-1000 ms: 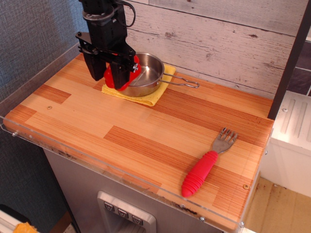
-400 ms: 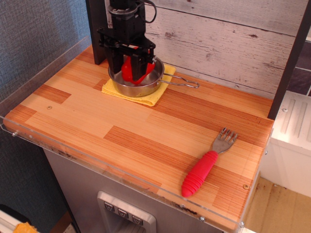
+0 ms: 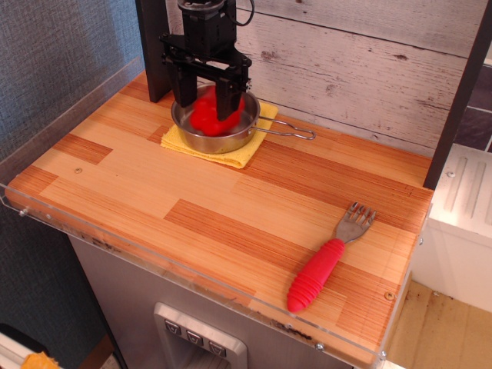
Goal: Put the red pepper inside the pot
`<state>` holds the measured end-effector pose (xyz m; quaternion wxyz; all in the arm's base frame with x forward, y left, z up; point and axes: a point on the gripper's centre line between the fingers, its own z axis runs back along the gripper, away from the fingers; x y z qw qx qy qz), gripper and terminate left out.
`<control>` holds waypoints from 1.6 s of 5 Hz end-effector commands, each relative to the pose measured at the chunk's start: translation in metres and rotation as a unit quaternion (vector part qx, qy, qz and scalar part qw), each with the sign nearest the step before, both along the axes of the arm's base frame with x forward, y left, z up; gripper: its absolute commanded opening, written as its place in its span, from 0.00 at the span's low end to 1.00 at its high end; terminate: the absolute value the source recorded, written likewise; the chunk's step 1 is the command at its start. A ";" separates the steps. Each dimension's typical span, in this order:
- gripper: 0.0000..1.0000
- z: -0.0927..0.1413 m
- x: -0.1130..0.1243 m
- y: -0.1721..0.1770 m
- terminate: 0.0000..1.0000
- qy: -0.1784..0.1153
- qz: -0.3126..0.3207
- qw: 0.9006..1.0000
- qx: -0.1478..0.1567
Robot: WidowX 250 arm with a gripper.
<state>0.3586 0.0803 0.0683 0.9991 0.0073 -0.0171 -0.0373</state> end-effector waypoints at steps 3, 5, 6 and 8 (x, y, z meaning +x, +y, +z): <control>1.00 0.067 -0.059 -0.011 0.00 -0.065 -0.006 0.998 -0.012; 1.00 0.035 -0.073 -0.021 0.00 -0.068 -0.006 0.998 0.011; 1.00 0.036 -0.077 -0.019 0.00 -0.077 -0.019 0.997 0.024; 1.00 0.036 -0.077 -0.019 1.00 -0.077 -0.019 0.997 0.024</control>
